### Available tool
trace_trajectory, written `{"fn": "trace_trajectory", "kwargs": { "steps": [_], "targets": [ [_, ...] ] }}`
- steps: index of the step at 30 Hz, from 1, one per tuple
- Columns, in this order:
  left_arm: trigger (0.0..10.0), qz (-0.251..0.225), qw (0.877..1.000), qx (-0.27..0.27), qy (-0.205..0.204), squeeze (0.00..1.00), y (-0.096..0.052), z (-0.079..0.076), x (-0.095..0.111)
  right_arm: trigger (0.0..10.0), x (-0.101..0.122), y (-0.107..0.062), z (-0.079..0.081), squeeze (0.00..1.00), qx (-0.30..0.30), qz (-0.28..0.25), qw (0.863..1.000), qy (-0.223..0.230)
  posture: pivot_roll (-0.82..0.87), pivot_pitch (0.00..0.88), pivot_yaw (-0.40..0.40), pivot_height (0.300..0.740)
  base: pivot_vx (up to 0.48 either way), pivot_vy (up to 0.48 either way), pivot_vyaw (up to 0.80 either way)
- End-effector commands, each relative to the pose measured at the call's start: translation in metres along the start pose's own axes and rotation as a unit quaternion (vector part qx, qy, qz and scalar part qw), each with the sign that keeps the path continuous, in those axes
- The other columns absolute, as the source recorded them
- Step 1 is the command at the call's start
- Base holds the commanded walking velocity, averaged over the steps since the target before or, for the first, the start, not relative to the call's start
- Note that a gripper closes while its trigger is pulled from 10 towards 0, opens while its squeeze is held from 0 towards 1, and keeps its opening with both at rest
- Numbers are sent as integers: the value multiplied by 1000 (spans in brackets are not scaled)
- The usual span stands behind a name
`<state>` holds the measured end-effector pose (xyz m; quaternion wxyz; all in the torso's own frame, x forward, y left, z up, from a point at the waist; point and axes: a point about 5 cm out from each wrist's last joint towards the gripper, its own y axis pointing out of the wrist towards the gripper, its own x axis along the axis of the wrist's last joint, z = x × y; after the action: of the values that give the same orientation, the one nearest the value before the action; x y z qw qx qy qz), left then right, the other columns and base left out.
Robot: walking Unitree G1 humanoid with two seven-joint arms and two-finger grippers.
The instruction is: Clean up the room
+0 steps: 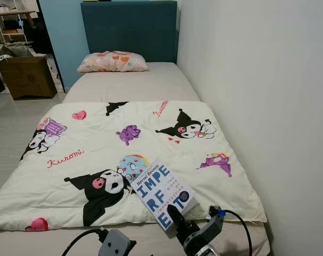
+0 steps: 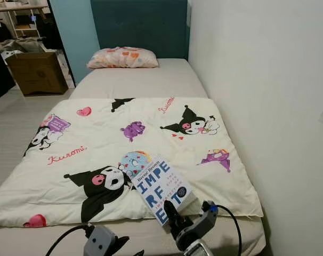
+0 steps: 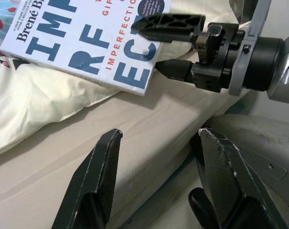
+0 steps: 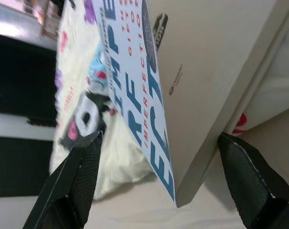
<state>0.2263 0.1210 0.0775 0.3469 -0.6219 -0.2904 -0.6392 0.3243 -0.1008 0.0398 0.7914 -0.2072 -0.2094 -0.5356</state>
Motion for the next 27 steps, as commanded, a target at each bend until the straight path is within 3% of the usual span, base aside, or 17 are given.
{"fn": "trace_trajectory", "kwargs": {
  "steps": [1,5,9,18,27],
  "targets": [
    [10000,14,1000,-2,-1,0,-5,-3,-7,10000,-16,2,7,0,4,20,1000,0,81,281,-24,548,0,0,0],
    [10000,16,1000,-2,-2,0,-6,-4,-8,10000,-19,-2,1,0,-19,22,1000,-5,87,285,-24,548,0,0,0],
    [10000,16,1000,-1,-2,0,-8,-3,-8,10000,-15,3,8,0,1,7,1000,16,83,287,-22,548,0,0,0],
    [10000,15,1000,0,-3,0,-9,-3,-8,10000,0,16,45,0,104,-7,994,44,69,281,-27,548,0,0,0],
    [10000,18,1000,-1,-2,0,-11,-4,-9,10000,-3,17,55,0,141,35,989,37,65,278,-26,548,0,0,0]
  ]
}}
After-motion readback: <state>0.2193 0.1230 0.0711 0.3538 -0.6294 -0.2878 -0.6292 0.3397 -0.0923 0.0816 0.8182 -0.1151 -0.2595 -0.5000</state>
